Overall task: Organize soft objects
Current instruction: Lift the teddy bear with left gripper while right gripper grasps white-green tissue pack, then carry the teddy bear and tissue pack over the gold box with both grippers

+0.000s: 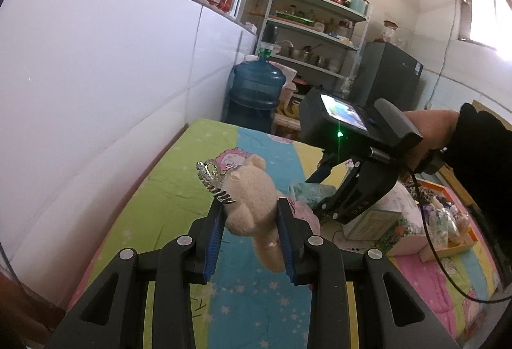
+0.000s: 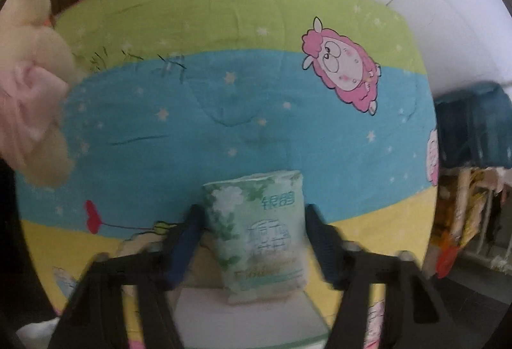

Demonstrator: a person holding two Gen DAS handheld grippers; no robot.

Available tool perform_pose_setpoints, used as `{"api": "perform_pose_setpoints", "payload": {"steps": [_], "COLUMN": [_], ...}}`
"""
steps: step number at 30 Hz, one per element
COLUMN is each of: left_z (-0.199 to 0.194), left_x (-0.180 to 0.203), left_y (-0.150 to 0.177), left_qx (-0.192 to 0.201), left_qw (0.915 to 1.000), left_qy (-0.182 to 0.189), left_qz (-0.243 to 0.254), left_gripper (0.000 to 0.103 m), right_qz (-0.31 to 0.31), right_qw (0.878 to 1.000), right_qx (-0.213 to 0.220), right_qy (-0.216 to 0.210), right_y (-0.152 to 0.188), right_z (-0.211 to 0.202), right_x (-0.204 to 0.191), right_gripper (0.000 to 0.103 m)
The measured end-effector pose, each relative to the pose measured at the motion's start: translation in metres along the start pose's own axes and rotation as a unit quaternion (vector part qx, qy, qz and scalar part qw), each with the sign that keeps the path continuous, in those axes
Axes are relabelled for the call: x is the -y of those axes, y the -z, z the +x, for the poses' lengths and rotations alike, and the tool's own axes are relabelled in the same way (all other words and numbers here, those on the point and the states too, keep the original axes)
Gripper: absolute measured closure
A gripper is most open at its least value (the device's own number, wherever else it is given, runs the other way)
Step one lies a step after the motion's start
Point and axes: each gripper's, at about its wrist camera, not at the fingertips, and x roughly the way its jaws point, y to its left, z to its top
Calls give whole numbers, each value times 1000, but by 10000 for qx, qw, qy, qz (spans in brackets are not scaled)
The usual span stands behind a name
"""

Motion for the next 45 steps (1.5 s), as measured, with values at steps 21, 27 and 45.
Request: {"api": "perform_pose_setpoints", "payload": {"steps": [21,27,45], "left_z": [-46,-56,-52], "left_x": [13,29,119], "left_y": [6,9,9], "left_qx": [406,448,416], "left_qw": [9988,9980,9861], "left_qy": [-9,194,1233], "left_qz": [270,394,1030], "left_gripper": [70,70,70], "right_qz": [2002,2686,4588], "right_qw": [9482,9183,8055], "right_qx": [2426,2855,3479], "right_qy": [439,556,1403], "right_y": [50,98,277], "right_z": [-111,-132,-155], "right_x": [-55,-77,-167], "right_gripper": [58,58,58]}}
